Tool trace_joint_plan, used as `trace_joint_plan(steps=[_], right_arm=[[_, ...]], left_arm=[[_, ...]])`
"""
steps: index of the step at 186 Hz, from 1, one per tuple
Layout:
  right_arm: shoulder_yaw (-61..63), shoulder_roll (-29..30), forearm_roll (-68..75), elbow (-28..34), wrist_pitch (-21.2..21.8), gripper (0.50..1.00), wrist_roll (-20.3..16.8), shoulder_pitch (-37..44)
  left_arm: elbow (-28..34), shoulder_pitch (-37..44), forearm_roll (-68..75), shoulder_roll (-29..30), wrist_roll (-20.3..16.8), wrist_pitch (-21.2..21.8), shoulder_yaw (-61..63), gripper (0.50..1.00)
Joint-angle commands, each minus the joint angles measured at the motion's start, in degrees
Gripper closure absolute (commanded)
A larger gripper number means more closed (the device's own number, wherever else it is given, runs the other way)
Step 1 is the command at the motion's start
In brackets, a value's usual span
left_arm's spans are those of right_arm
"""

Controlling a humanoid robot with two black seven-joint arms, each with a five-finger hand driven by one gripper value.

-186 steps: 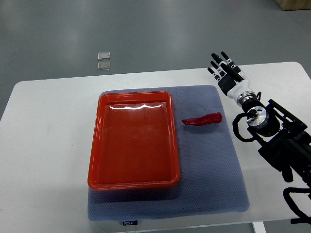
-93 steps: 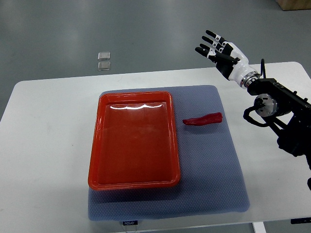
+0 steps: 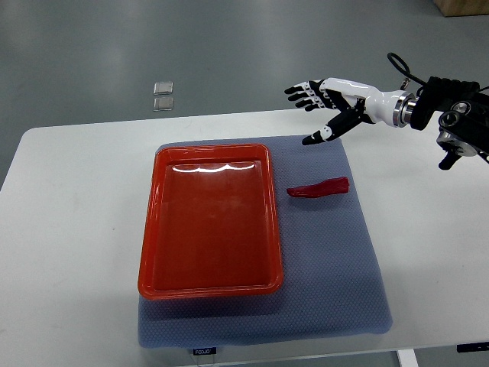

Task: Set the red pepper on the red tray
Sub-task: 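Reach the right hand forward and down over the red pepper, then close the right hand fingers around the red pepper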

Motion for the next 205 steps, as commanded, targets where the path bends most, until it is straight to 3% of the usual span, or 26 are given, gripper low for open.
trace_joint_plan(steps=[1,56,99,131,166,205], right_arm=[[-4.7,-0.2,-7.5,1.2,0.2,0.585,-0.1,0.8],[-13.2,1.9,-16.2,1.5,-0.7,0.591,-4.9,2.3],[-17.0,3.8,-26.0,1.1,-3.6,0.591,-6.6,2.7],[-19.0,4.7,-27.5,0.7,-5.1,0.603,-9.1,4.4],[-20.0,4.6,-28.0,0.7,-6.1,0.609,-9.4,4.5],[-20.2,4.6,-28.0,0.7,-5.9,0.671,-9.2,5.4]], left_arm=[[0.0,0.0,0.0,0.0,0.0,0.0,0.0,0.500],[0.0,0.0,0.0,0.0,0.0,0.0,0.0,0.500],[0.0,0.0,0.0,0.0,0.0,0.0,0.0,0.500],[0.0,0.0,0.0,0.0,0.1,0.0,0.0,0.500],[0.0,0.0,0.0,0.0,0.1,0.0,0.0,0.500],[0.0,0.0,0.0,0.0,0.1,0.0,0.0,0.500]])
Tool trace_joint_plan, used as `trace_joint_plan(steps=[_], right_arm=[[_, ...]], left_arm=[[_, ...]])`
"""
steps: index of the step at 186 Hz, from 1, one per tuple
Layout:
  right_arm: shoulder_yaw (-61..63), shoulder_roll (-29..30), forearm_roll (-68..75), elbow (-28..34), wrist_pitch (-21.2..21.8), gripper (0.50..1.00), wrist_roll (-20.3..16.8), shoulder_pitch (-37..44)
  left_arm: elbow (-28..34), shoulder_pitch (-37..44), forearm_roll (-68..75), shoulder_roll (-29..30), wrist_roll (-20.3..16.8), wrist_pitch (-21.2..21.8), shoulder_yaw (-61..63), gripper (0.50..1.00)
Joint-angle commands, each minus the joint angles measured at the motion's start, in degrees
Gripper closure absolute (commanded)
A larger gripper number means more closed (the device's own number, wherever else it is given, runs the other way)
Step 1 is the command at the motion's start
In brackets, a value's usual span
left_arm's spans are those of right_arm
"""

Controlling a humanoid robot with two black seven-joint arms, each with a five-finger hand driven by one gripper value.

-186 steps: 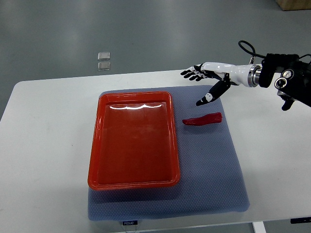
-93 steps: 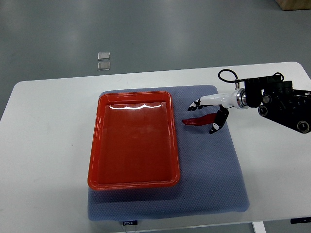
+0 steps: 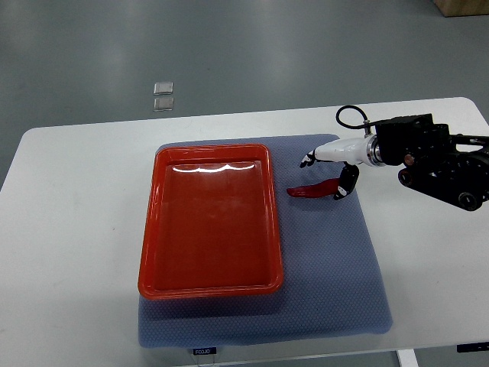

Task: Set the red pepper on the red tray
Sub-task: 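Close the right hand fingers around the red pepper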

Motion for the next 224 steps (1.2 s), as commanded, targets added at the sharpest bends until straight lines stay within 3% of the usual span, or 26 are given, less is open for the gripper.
trace_joint_plan(steps=[1,14,81,123,159,224], right_arm=[[0.0,0.1,0.0,0.0,0.1,0.671,0.1,0.1],[0.0,0.1,0.0,0.1,0.1,0.699,0.1,0.2],[-0.4,0.3,0.1,0.6,0.1,0.705,0.3,0.0],[-0.6,0.8,0.2,0.7,0.2,0.750,0.4,0.4],[-0.7,0.9,0.1,0.7,0.6,0.856,0.4,0.6],[-0.7,1.0,0.2,0.7,1.0,0.981,0.5,0.7]], left_arm=[[0.0,0.0,0.0,0.0,0.1,0.0,0.0,0.500],[0.0,0.0,0.0,0.0,0.0,0.0,0.0,0.500],[0.0,0.0,0.0,0.0,0.1,0.0,0.0,0.500],[0.0,0.0,0.0,0.0,0.1,0.0,0.0,0.500],[0.0,0.0,0.0,0.0,0.0,0.0,0.0,0.500],[0.0,0.0,0.0,0.0,0.1,0.0,0.0,0.500]])
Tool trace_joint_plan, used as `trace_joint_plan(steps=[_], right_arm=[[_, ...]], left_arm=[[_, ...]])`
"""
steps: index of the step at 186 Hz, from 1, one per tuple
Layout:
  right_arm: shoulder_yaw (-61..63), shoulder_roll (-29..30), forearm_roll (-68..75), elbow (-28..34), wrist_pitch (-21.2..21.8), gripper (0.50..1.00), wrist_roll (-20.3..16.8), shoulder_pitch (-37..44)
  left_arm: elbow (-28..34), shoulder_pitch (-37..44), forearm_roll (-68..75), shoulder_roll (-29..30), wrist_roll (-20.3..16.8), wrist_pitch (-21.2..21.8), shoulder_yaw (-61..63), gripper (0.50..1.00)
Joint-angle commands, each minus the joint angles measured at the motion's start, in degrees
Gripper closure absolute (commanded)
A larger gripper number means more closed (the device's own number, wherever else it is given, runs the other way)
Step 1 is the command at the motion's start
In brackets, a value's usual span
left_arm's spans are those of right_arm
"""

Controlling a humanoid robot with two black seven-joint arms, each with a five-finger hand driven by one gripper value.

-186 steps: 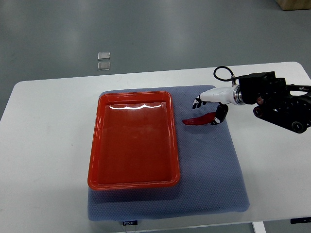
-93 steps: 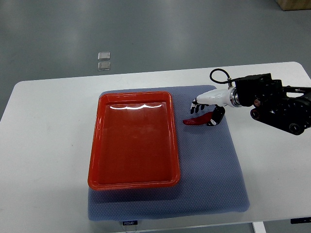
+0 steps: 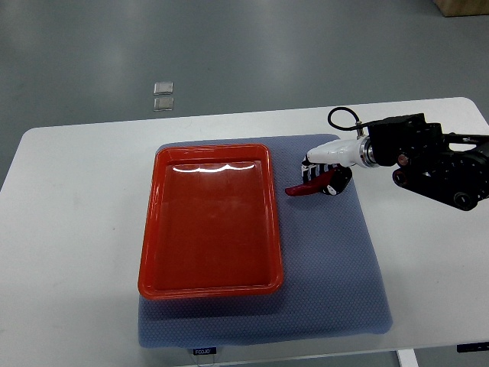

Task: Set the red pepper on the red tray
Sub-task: 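Close the right hand fingers around the red pepper, then lift the pepper with the right hand and carry it over the tray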

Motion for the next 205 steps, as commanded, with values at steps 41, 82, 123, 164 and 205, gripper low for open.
trace_joint_plan(steps=[41,82,123,164,205], right_arm=[[0.2,0.0,0.5,-0.1,0.1,0.979,0.1,2.1],[0.8,0.0,0.7,-0.4,-0.4,0.975,0.2,5.5],[1.9,2.9,2.0,-0.6,-1.2,0.961,0.3,8.6],[4.2,8.9,3.0,-0.7,-1.5,0.955,0.4,8.9],[4.9,13.8,3.7,-0.7,-2.7,0.946,0.7,8.6]], left_arm=[[0.0,0.0,0.0,0.0,0.0,0.0,0.0,0.500],[0.0,0.0,0.0,0.0,0.1,0.0,0.0,0.500],[0.0,0.0,0.0,0.0,0.1,0.0,0.0,0.500],[0.0,0.0,0.0,0.0,0.0,0.0,0.0,0.500],[0.0,0.0,0.0,0.0,0.0,0.0,0.0,0.500]])
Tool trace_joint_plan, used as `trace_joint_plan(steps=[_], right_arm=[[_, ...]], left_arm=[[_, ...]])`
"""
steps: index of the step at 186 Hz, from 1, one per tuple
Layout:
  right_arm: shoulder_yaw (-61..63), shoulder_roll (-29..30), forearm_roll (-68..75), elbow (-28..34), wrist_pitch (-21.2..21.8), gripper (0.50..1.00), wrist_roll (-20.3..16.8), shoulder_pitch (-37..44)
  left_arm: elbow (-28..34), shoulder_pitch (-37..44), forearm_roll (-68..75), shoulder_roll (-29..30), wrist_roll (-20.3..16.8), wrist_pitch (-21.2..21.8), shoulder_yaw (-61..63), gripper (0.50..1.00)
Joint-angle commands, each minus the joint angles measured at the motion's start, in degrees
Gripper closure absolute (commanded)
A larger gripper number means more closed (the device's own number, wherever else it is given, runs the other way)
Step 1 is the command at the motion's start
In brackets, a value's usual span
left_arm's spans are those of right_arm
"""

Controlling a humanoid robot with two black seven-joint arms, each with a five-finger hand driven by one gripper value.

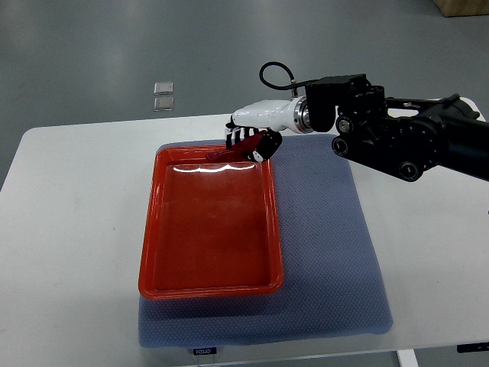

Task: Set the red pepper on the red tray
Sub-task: 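Lift the pepper with the right hand and carry it over the tray, then open the right hand to release the pepper into the tray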

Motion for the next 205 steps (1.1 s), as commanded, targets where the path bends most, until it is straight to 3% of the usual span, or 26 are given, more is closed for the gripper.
trace_joint_plan(steps=[1,81,95,107,115,130,205], right_arm=[[0.1,2.2,0.5,0.0,-0.7,0.946,0.3,-0.3],[0.2,10.2,0.2,-2.4,-1.9,0.904,0.9,-7.2],[0.3,11.2,0.2,-3.8,-2.1,0.840,0.9,-8.1],[0.3,11.2,0.4,-4.3,-2.3,0.703,0.9,-8.7],[0.3,11.2,0.5,-4.3,-2.3,0.644,0.9,-8.9],[0.3,11.2,1.0,-4.3,-2.3,0.603,0.9,-8.9],[2.6,10.9,3.7,-4.4,-1.7,0.587,0.9,-7.3]], left_arm=[[0.0,0.0,0.0,0.0,0.0,0.0,0.0,0.500],[0.0,0.0,0.0,0.0,0.1,0.0,0.0,0.500],[0.0,0.0,0.0,0.0,0.0,0.0,0.0,0.500],[0.0,0.0,0.0,0.0,0.1,0.0,0.0,0.500],[0.0,0.0,0.0,0.0,0.0,0.0,0.0,0.500],[0.0,0.0,0.0,0.0,0.0,0.0,0.0,0.500],[0.0,0.0,0.0,0.0,0.0,0.0,0.0,0.500]])
